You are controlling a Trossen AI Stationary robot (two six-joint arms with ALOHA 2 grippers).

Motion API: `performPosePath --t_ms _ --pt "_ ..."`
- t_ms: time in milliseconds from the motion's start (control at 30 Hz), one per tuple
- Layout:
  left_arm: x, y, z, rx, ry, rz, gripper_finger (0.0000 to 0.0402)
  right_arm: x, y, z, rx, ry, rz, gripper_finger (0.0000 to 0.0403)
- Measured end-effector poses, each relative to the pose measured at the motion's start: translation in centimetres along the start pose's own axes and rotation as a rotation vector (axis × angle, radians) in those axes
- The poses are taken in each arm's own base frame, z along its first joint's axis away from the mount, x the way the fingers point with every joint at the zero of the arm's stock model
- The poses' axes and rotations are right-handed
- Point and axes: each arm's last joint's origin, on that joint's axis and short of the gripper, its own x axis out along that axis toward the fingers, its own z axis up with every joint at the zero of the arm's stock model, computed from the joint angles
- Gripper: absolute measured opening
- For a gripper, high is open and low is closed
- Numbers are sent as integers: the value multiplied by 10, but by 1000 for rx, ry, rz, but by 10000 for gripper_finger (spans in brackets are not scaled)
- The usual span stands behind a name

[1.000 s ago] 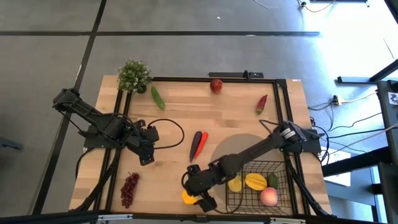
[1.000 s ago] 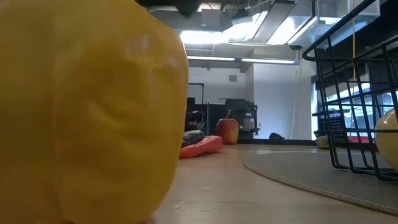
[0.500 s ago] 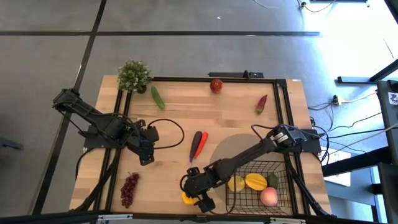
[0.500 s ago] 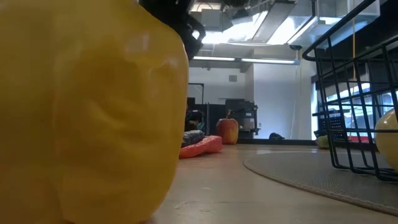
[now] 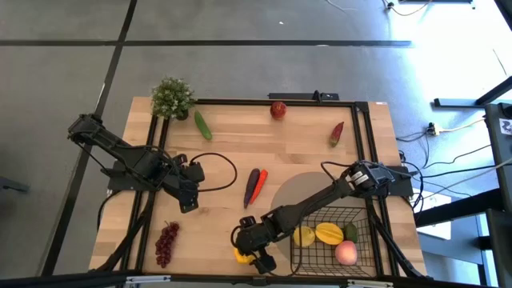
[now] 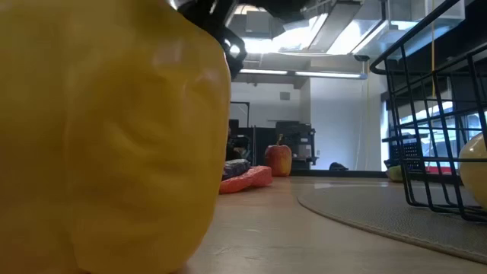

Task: Build produce basket
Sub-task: Put the yellow bell pepper into the wire basket

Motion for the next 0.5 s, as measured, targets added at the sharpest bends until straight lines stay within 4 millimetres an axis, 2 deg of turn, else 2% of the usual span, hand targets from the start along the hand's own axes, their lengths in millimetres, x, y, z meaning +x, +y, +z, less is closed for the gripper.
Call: performPosePath --t_ms 500 --pt "0 0 0 0 0 -1 0 0 0 1 -51 -8 5 371"
